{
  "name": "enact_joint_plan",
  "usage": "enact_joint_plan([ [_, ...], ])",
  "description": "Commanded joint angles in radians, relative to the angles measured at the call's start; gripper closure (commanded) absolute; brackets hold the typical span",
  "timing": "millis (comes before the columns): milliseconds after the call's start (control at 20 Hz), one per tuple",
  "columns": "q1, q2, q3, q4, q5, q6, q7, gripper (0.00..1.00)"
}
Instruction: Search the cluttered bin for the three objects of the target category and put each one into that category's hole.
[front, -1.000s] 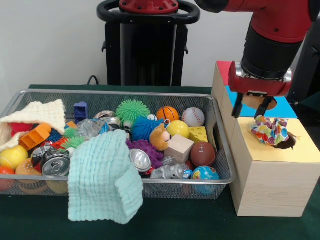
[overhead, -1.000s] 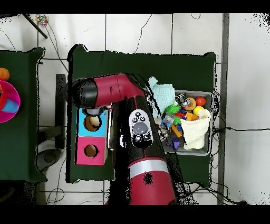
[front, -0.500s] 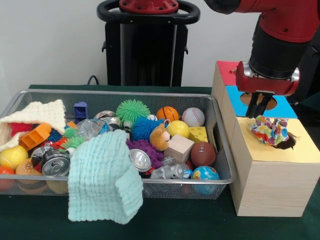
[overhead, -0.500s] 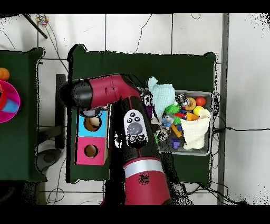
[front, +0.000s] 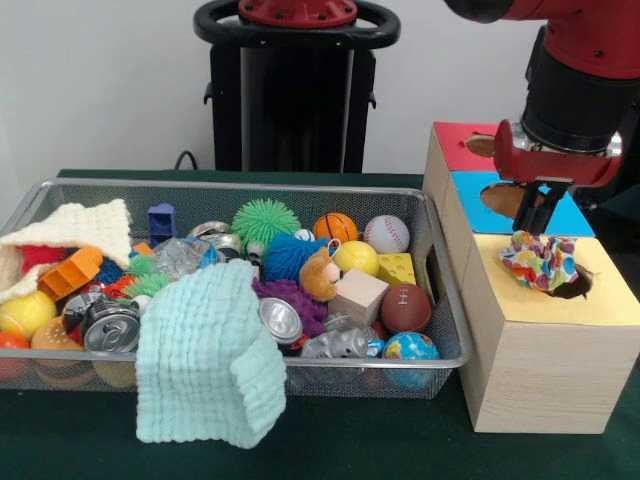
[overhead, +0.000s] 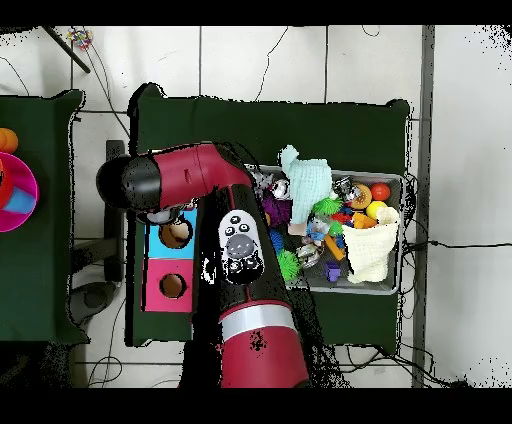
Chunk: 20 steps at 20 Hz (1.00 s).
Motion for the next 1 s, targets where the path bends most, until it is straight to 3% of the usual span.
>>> enact_joint_plan([
  [50,0.051,-0.06,-0.046,-0.012,-0.05,0.073,0.075,1.0],
  [600,0.116,-0.056,-0.143,-0.059,-0.102,0.024,0.117,1.0],
  [800,0.098,-0.016,-0.134,-0.09,-0.107,-0.046,0.085,1.0],
  [1000,0.099,-0.004,-0.14,-0.113,-0.113,-0.04,0.071,1.0],
])
